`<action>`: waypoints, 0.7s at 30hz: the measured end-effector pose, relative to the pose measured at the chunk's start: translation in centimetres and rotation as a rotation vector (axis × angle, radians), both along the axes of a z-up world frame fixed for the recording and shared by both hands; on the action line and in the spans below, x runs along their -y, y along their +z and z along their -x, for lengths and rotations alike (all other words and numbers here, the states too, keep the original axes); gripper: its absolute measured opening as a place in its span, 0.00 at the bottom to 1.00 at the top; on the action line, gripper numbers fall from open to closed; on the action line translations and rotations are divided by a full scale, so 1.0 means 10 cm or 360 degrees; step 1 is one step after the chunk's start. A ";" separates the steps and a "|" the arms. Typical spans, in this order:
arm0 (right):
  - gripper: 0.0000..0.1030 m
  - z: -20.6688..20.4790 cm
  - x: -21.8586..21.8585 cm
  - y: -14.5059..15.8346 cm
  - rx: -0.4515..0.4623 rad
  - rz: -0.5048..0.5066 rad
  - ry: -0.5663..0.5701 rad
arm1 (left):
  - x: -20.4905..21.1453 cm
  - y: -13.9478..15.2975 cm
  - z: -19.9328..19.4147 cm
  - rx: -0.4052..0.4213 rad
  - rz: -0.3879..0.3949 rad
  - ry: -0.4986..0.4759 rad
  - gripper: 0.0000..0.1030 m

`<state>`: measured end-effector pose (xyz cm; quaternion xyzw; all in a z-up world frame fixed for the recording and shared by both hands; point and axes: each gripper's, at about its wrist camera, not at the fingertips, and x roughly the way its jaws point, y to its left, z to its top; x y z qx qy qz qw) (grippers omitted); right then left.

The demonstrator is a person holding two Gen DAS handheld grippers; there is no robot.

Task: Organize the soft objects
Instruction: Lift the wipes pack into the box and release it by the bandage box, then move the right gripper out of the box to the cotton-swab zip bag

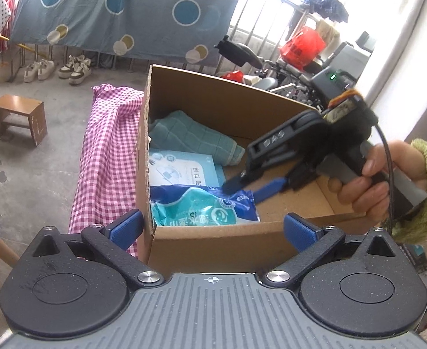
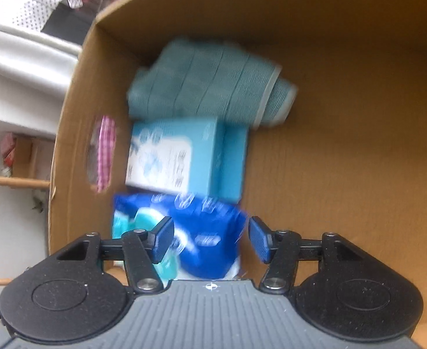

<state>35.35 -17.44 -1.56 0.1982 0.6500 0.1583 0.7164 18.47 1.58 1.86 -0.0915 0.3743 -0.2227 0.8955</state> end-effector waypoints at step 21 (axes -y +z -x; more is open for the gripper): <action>0.68 0.57 0.41 0.65 0.0405 -0.0163 -0.0119 | -0.15 0.09 0.26 0.0036 0.0072 0.0073 0.99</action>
